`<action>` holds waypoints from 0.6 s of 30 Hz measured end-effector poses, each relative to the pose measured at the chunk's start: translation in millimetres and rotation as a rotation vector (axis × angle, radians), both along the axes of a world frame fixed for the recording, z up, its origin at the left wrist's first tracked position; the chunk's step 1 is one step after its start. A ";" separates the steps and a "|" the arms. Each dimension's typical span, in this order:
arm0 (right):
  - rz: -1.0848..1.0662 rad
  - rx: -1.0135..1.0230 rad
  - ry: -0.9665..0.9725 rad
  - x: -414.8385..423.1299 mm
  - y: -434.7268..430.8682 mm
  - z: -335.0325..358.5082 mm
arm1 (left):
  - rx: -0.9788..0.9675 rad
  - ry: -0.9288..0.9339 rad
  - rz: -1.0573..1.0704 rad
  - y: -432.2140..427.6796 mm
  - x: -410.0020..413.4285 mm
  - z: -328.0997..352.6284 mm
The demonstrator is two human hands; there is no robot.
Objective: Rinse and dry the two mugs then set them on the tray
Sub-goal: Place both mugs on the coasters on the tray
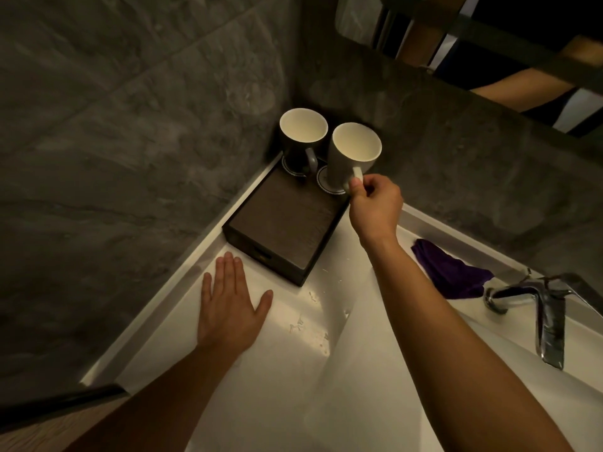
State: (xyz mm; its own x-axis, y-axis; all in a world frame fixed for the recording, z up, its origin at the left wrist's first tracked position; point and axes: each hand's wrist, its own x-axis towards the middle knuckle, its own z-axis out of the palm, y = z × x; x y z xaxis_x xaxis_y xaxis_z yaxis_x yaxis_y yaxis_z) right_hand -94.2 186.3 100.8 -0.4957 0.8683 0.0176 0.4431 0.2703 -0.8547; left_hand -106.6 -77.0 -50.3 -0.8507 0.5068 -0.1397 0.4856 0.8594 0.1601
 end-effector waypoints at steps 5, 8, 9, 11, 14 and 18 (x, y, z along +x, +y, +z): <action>0.005 -0.003 0.002 -8.6 -1.5 -4.8 | 0.005 0.006 0.001 -0.5 0.1 -2.5; 0.003 0.000 -0.016 -11.1 -3.2 -8.0 | 0.007 0.010 0.003 -0.6 -0.7 -3.6; 0.003 0.003 -0.022 -11.1 -3.7 -9.0 | 0.011 0.010 0.004 -0.5 -0.7 -3.9; -0.001 0.013 -0.025 -10.4 -4.0 -10.5 | 0.017 0.012 0.004 -0.6 -0.8 -4.3; -0.004 0.033 -0.016 -9.0 -4.5 -12.0 | 0.016 0.010 0.004 -0.7 -1.0 -4.7; 0.001 0.027 0.006 -5.9 -5.6 -10.5 | 0.010 0.007 0.002 -0.6 -0.8 -4.9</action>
State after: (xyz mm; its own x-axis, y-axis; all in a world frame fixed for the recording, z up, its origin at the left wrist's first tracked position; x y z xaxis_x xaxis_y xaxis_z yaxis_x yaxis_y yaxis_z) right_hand -100.1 180.7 90.3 -0.4965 0.8669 0.0436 0.4380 0.2936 -0.8497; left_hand -107.4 -77.6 -55.2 -0.8526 0.5064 -0.1288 0.4851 0.8587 0.1653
